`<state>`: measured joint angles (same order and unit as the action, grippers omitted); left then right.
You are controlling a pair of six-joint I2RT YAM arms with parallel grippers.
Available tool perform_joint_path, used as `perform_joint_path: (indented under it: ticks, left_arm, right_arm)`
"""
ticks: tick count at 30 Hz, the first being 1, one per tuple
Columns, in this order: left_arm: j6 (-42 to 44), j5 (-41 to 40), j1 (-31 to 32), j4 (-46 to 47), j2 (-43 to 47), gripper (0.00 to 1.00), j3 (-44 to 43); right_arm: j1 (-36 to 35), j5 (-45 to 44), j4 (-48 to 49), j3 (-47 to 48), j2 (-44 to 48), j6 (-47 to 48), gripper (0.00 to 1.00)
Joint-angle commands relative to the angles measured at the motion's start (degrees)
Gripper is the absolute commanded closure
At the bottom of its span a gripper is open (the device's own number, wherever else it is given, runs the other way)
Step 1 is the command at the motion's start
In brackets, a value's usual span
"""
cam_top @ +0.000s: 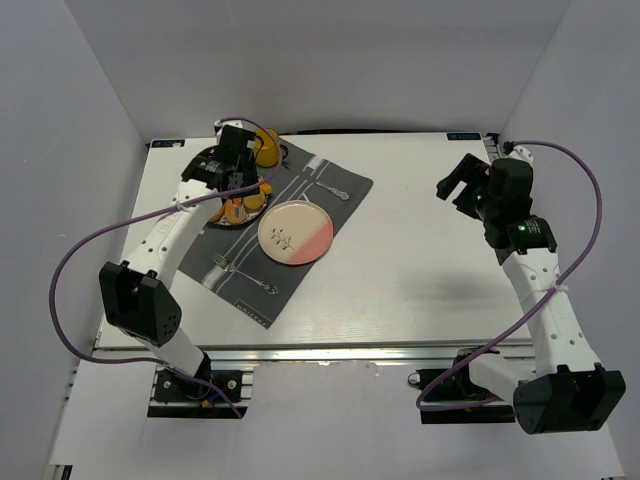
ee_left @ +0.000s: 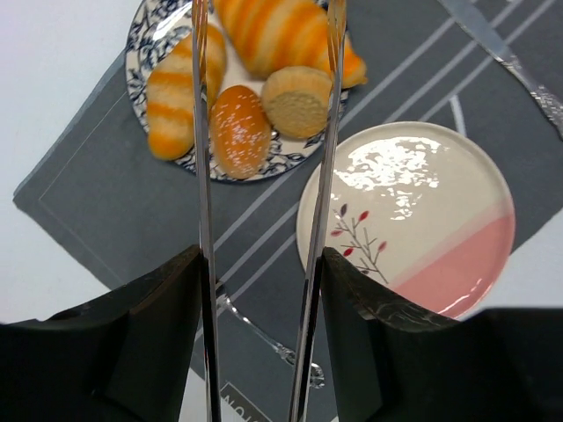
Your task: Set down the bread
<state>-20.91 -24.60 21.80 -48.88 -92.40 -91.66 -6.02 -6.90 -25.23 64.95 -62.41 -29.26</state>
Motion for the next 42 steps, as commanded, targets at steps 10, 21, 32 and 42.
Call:
perform_joint_path:
  ticks: [10, 21, 32, 42]
  left_arm:
    - [0.86, 9.29, -13.79, 0.54, 3.8, 0.37, 7.45]
    - [5.0, 14.14, -16.09, 3.0, 3.54, 0.36, 11.94]
    - [6.75, 14.05, -18.55, 3.88, 2.66, 0.38, 14.05]
    - [7.37, 16.34, -19.25, 4.24, 0.99, 0.42, 15.19]
  right_arm:
    - [0.13, 5.31, 4.93, -1.75, -0.87, -0.36, 0.13]
    - [0.22, 6.28, 5.55, -1.67, -2.36, -0.01, 0.14]
    - [0.22, 6.37, 5.72, -1.58, -2.89, -0.27, 0.14]
    - [0.13, 6.37, 5.9, -1.49, -3.33, -0.8, 0.14]
